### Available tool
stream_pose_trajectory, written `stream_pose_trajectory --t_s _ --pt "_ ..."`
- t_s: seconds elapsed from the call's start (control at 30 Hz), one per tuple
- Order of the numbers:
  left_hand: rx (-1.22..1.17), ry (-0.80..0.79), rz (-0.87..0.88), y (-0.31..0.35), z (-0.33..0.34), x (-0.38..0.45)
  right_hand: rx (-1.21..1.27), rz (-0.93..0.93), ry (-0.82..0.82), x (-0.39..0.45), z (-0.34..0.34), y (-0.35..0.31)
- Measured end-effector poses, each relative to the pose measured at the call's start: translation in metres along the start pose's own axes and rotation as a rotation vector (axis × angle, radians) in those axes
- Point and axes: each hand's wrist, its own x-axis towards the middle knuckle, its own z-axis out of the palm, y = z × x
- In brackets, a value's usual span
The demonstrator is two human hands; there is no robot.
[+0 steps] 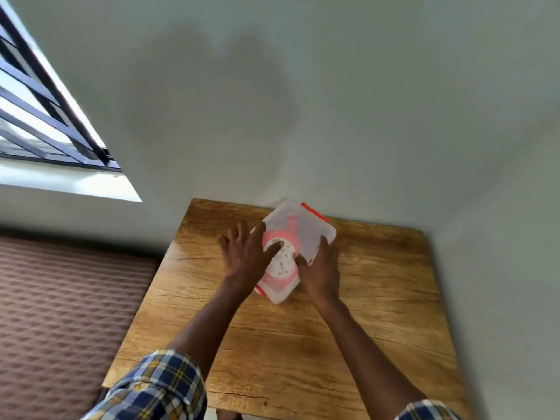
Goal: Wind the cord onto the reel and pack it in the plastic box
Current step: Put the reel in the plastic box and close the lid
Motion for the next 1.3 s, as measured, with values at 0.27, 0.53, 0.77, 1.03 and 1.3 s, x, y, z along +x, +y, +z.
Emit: stream_pose_trajectory --t_s 0.27,0.53,0.77,1.03,1.3 --pt "-0.538 0.054 -0.114 -0.119 -0.003 0.011 0.180 -0.134 -0.308 0.025 0.075 -0.075" --pt "-0.896 -0.029 -0.322 -0.186 -0.007 0.040 0.219 -0.196 -0.359 0.056 0.121 -0.129" --pt "-1.049 -0.084 -0.243 -0.197 -0.014 0.065 0.232 -0.101 -0.368 0.074 0.133 -0.140" --pt "-1.081 -0.080 -0.256 -0.196 -0.012 0.066 0.163 -0.056 -0.320 0.074 0.135 -0.143" --pt "-0.647 0.046 -0.224 -0.182 -0.026 0.060 -0.133 -0.216 -0.127 0.050 0.104 -0.156"
